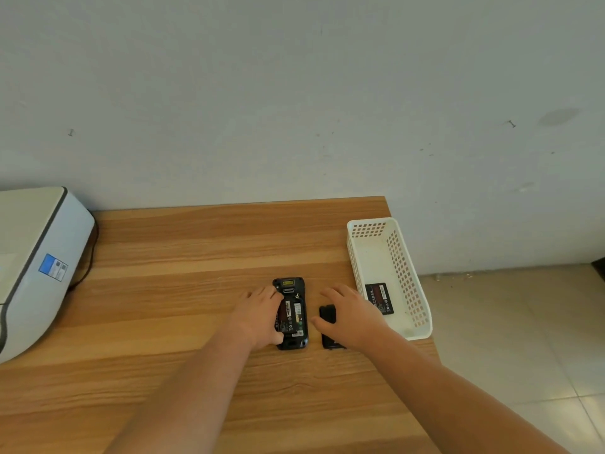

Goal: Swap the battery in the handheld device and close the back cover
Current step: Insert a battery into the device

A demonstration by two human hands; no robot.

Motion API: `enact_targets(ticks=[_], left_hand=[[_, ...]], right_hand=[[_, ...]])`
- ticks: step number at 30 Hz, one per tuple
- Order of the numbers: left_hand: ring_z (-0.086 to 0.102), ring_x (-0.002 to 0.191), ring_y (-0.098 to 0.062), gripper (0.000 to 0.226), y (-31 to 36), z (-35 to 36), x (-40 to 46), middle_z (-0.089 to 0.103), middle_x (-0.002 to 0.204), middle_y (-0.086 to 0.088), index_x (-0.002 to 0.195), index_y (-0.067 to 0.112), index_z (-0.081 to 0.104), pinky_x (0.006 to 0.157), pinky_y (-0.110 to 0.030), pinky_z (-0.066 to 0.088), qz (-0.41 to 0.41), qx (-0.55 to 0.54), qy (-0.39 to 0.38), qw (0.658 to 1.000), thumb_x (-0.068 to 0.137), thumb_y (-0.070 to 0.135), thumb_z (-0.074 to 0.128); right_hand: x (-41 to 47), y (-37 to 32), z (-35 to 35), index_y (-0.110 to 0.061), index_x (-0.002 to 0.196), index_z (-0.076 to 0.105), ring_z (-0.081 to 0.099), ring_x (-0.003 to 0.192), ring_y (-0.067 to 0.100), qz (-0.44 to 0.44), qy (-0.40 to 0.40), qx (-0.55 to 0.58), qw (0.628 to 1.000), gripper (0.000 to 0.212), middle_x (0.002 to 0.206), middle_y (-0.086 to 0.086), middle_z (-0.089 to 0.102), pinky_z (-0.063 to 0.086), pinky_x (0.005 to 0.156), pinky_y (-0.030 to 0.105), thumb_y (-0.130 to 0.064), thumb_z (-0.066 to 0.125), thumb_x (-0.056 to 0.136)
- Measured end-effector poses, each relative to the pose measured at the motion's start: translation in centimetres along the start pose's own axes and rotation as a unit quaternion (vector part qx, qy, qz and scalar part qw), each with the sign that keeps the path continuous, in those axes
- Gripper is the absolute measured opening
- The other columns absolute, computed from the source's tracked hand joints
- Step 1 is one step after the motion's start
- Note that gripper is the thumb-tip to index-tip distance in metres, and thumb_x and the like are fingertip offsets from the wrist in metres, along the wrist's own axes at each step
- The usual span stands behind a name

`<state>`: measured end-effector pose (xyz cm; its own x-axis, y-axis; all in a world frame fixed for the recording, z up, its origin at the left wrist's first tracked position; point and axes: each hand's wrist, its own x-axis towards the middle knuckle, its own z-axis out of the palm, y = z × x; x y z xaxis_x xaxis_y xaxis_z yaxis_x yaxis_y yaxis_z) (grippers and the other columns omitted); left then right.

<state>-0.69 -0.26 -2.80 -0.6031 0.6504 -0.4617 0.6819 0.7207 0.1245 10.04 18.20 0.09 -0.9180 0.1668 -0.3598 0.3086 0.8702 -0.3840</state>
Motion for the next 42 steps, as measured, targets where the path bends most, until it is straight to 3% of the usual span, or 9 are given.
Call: enact_targets(ticks=[13, 22, 35, 42], left_hand=[[0.037, 0.128, -0.023, 0.074, 1.7, 0.8, 1.2, 0.043, 0.134, -0.002, 0.138, 0.018, 0.046, 0.111, -0.043, 0.029, 0.006, 0.036, -0.026, 0.999, 0.075, 0.048, 0.068], [0.033, 0.13, -0.023, 0.077, 1.3, 1.0, 0.9, 0.038, 0.137, -0.001, 0.146, 0.019, 0.038, 0.113, -0.043, 0.028, 0.017, 0.037, -0.017, 0.999, 0.08, 0.048, 0.065], [0.034, 0.133, -0.019, 0.072, -0.4, 1.4, -0.4, 0.041, 0.139, 0.002, 0.144, 0.022, 0.039, 0.113, -0.041, 0.03, -0.012, -0.039, 0.04, 0.998, 0.083, 0.047, 0.068], [0.038, 0.13, -0.019, 0.067, -1.5, 1.4, -0.8, 0.045, 0.136, 0.002, 0.137, 0.022, 0.046, 0.111, -0.04, 0.033, -0.046, -0.062, 0.026, 0.997, 0.082, 0.053, 0.067]], right_hand=[[0.3, 0.9, 0.8, -0.029, 0.143, 0.038, 0.038, 0.135, 0.016, -0.013, -0.005, -0.011, 1.0, 0.067, 0.149, -0.006, 0.039, 0.046, 0.102, 0.038, -0.062, 0.05, 0.086], [0.4, 0.5, 1.3, -0.03, 0.143, 0.038, 0.04, 0.134, 0.018, -0.02, -0.017, -0.011, 1.0, 0.065, 0.148, -0.006, 0.039, 0.047, 0.099, 0.037, -0.059, 0.051, 0.087], [1.9, -0.7, 2.6, -0.026, 0.142, 0.04, 0.043, 0.13, 0.022, -0.01, -0.058, -0.03, 0.998, 0.061, 0.146, -0.002, 0.041, 0.048, 0.098, 0.04, -0.05, 0.055, 0.087], [2.9, -1.5, 3.4, -0.029, 0.145, 0.034, 0.039, 0.132, 0.022, -0.031, -0.077, -0.05, 0.995, 0.068, 0.149, -0.002, 0.036, 0.045, 0.102, 0.042, -0.045, 0.064, 0.086]])
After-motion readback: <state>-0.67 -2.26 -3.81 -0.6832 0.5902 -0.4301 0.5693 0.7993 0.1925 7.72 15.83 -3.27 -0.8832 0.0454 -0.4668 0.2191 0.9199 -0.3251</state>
